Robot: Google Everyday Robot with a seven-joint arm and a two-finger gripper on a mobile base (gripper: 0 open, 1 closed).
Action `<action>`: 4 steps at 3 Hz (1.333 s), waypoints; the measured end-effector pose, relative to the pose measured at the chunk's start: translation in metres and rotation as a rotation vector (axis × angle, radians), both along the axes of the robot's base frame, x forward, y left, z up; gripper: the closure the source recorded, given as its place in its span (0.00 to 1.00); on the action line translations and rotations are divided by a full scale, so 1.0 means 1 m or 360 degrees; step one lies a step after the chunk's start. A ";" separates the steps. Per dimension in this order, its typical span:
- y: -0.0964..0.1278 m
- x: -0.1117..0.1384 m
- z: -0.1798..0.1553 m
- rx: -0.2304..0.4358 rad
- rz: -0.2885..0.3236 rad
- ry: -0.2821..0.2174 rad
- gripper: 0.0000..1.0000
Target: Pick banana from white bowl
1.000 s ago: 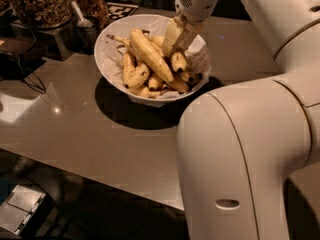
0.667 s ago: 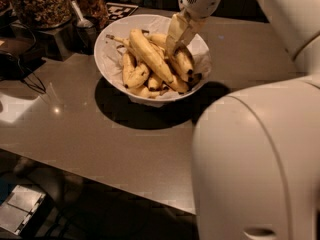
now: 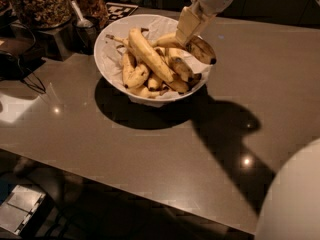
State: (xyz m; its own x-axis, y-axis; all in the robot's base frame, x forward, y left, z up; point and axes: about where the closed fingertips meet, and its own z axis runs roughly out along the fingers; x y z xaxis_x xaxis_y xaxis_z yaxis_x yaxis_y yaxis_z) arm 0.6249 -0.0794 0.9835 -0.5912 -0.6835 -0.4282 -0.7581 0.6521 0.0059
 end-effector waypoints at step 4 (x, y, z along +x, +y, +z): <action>-0.035 -0.033 0.046 0.0242 0.0068 -0.0119 1.00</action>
Offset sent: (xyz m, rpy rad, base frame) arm -0.0308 -0.0195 0.0304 0.1149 -0.0308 0.0646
